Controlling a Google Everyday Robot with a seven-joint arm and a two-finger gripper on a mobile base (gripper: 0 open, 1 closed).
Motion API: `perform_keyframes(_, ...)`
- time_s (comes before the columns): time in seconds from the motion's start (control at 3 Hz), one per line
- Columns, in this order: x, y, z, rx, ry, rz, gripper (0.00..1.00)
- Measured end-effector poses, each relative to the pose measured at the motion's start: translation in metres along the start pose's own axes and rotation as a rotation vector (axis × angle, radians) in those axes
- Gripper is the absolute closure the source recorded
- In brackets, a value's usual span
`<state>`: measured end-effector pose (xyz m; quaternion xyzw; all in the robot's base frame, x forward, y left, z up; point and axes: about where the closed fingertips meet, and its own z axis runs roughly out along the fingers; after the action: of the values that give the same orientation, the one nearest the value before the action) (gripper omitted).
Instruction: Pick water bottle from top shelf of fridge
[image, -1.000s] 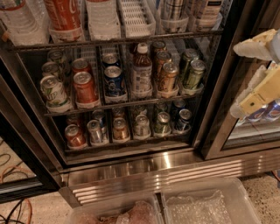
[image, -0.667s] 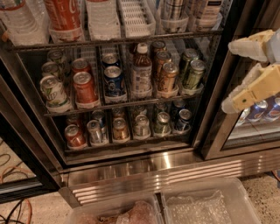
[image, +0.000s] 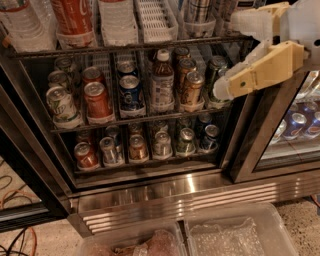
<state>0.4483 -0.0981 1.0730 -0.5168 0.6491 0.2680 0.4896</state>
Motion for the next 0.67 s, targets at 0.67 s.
perform_keyframes(0.67,-0.008,0.002,0.011,-0.001,-0.044,-0.004,0.00)
